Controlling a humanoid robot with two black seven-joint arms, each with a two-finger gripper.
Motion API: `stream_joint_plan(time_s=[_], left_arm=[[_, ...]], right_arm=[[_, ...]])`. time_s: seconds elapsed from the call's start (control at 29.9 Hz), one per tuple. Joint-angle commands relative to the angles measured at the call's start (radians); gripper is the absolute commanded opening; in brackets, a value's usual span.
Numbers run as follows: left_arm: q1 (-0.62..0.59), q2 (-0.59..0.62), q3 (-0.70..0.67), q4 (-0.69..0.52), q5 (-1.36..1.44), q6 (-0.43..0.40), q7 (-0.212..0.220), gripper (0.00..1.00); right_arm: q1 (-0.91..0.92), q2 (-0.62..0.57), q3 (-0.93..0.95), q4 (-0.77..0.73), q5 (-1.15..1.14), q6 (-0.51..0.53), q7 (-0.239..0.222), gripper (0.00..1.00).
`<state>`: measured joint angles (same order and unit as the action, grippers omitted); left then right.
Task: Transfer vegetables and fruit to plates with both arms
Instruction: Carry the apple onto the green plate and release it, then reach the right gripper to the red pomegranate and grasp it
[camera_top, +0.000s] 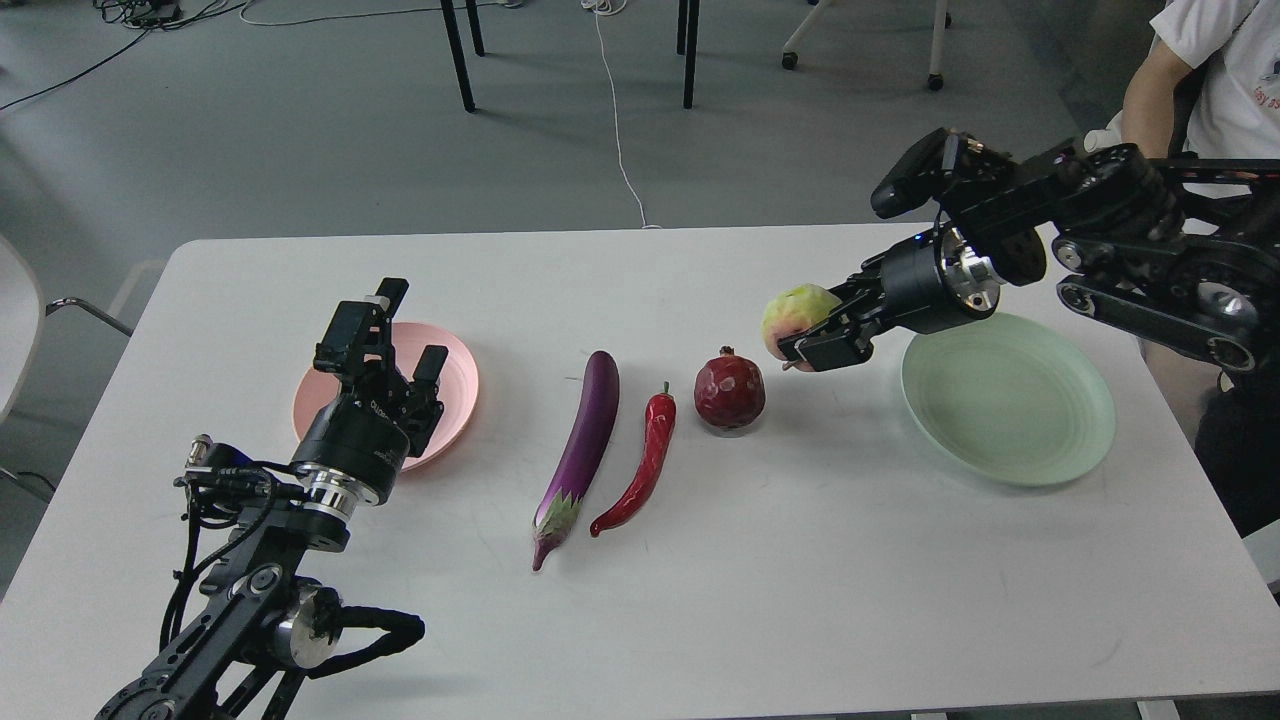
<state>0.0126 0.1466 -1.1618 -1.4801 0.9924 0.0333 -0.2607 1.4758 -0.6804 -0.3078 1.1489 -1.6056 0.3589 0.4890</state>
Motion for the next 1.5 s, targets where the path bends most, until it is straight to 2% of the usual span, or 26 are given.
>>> stream_joint_plan(time_s=[0.0, 0.13, 0.27, 0.57, 0.7, 0.77, 0.9, 0.97, 1.07, 1.27, 1.47], left_arm=[[0.003, 0.002, 0.001, 0.0, 0.0, -0.001, -0.002, 0.98], [0.003, -0.004, 0.002, 0.0, -0.001, -0.001, -0.002, 0.98], [0.004, -0.009, 0.008, 0.0, 0.0, -0.001, -0.002, 0.98], [0.004, -0.004, 0.007, 0.0, 0.0, -0.001, 0.0, 0.98], [0.004, -0.005, 0.007, 0.0, 0.0, -0.001, -0.002, 0.98], [0.004, -0.007, 0.007, 0.0, 0.0, -0.001, 0.0, 0.98], [0.004, -0.004, 0.005, 0.0, 0.0, -0.001, -0.002, 0.98], [0.003, -0.004, 0.005, 0.0, 0.0, -0.001, -0.002, 0.98], [0.004, -0.005, 0.005, 0.0, 0.0, -0.001, -0.002, 0.98], [0.004, -0.007, 0.005, 0.0, 0.0, -0.001, -0.002, 0.98], [0.004, -0.009, 0.007, -0.008, 0.0, -0.001, -0.002, 0.98]], right_arm=[[-0.053, -0.142, -0.007, 0.037, -0.094, -0.014, 0.0, 0.45], [-0.141, -0.197, -0.008, 0.028, -0.146, -0.064, 0.0, 0.45], [-0.198, -0.2, -0.007, -0.021, -0.149, -0.098, 0.0, 0.45], [-0.325, -0.104, -0.008, -0.218, -0.151, -0.182, 0.0, 0.49], [-0.342, -0.084, -0.007, -0.23, -0.151, -0.218, 0.0, 0.51], [-0.345, -0.074, -0.008, -0.233, -0.151, -0.218, 0.0, 0.58], [-0.347, -0.073, -0.01, -0.232, -0.151, -0.218, 0.0, 0.82], [-0.348, -0.076, -0.011, -0.232, -0.151, -0.218, 0.0, 0.84], [-0.348, -0.085, -0.01, -0.227, -0.149, -0.218, 0.0, 0.93], [-0.322, -0.113, 0.003, -0.199, -0.146, -0.221, 0.0, 0.96], [-0.148, -0.159, 0.009, -0.04, -0.126, -0.215, 0.0, 0.96]])
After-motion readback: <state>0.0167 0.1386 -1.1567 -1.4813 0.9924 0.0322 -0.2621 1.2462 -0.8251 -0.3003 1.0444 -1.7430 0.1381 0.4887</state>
